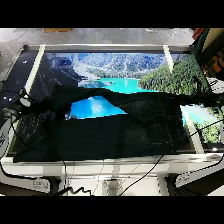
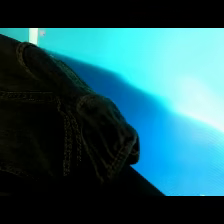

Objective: Fold the clothes and pants, and hang the long-sleeved shirts on hangers.

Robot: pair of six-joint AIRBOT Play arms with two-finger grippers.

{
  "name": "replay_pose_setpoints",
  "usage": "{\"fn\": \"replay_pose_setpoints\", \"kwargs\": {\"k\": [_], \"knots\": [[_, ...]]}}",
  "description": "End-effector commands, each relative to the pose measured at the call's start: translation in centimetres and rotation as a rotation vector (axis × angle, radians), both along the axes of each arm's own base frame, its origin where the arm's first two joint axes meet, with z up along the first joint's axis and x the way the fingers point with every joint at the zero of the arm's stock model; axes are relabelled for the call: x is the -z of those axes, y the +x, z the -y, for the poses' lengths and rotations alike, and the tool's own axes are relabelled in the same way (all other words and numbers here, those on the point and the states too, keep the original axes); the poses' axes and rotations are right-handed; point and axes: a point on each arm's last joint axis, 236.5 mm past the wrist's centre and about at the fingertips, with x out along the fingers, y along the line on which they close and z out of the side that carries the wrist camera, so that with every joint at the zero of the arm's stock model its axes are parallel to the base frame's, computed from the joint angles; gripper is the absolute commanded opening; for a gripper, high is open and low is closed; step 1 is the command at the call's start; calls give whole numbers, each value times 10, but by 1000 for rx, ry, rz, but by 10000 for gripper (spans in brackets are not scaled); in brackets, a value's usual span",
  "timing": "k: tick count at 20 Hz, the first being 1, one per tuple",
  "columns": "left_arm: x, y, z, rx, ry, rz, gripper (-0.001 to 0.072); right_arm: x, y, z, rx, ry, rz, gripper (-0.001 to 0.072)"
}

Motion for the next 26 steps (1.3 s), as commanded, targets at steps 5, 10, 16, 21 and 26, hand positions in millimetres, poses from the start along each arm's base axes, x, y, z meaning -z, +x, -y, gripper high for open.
{"fn": "replay_pose_setpoints", "kwargs": {"k": [5, 10, 16, 21, 26], "knots": [[-53, 29, 7, 159, 82, 81, 34, -1, -2, -2, 15, 17, -21, 32], [-240, 79, -16, 207, 320, 447, 34, -18, 1, 0, 19, -5, 17, 32], [-364, 50, -48, 185, 603, 592, 34, -41, 3, 22, 76, -100, 61, 32], [-340, 6, -59, 249, 675, 359, 33, -33, -9, 41, 109, -153, 5, 32], [-263, -50, -57, 347, 560, -28, 33, -31, -11, 43, 106, -166, 0, 32]]}}
